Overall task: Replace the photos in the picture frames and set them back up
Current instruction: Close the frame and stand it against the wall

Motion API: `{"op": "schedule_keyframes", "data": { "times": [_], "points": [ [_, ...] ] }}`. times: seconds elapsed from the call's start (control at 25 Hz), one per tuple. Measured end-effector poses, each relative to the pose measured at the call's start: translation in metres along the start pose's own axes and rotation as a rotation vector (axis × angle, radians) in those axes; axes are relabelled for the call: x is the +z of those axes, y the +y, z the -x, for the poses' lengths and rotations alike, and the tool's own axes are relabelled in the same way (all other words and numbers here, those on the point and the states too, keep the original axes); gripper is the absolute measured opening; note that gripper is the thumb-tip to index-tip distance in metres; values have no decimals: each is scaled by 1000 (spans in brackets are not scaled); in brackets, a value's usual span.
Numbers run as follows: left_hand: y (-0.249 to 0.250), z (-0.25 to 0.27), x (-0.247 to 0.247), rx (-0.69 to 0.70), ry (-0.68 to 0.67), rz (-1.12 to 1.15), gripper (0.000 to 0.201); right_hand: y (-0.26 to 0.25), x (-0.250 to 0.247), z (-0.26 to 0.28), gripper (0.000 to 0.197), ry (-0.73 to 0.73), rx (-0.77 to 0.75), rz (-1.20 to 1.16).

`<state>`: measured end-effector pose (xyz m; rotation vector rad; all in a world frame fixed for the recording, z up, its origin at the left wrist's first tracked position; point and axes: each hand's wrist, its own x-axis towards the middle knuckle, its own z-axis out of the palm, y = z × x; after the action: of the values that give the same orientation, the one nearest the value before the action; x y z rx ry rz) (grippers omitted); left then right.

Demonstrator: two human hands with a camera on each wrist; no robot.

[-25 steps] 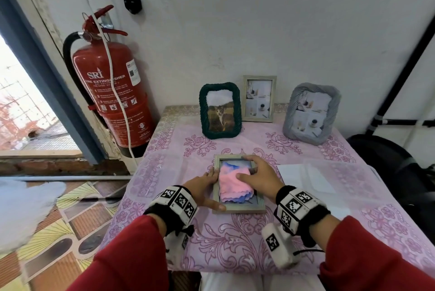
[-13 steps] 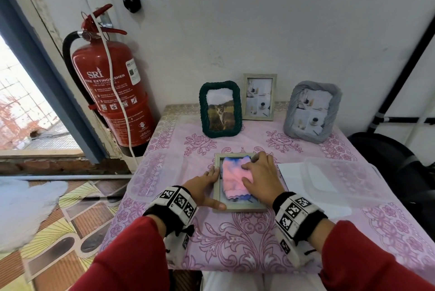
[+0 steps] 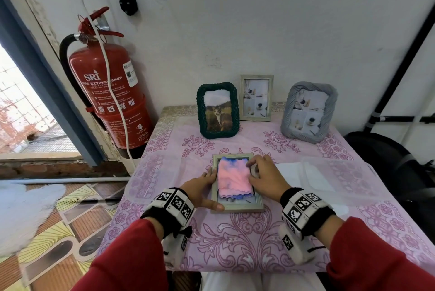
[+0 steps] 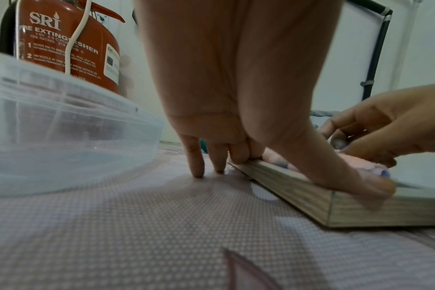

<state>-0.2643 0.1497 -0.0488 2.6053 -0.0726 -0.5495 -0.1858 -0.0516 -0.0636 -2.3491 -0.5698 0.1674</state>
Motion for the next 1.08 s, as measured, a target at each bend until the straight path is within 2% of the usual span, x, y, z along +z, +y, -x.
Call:
{"op": "schedule_keyframes", "data": {
  "times": [0.12, 0.32, 0.36, 0.44, 0.52, 0.56, 0.64, 0.76, 0.88, 1.08],
  "points": [
    [1, 0, -2, -8, -10, -6, 104, 11, -3, 3, 37, 59, 32, -84],
    [5, 1, -4, -17, -9, -30, 104, 28, -5, 6, 43, -82, -22, 40],
    [6, 0, -7, -7, -15, -17, 99, 29, -6, 7, 43, -84, -35, 26],
    [8, -6, -12, -5, -4, 58, 75, 32, -6, 8, 44, -79, -49, -7],
    [13, -15, -12, -76, 141, 140, 46, 34, -5, 9, 44, -72, -41, -28],
    [16, -19, -11, -152, 246, 137, 38, 34, -4, 9, 44, -69, -32, -39],
    [24, -25, -5, -290, 393, 18, 34, 35, -4, 8, 44, -76, -23, -63],
    [34, -34, 3, -385, 436, -72, 47, 36, -4, 7, 44, -71, -21, -99],
    [36, -44, 9, -371, 416, 30, 53, 38, -5, 7, 46, -66, -16, -126],
    [41, -46, 14, -162, 482, 419, 38, 39, -4, 7, 45, -50, -30, -121]
  ]
}}
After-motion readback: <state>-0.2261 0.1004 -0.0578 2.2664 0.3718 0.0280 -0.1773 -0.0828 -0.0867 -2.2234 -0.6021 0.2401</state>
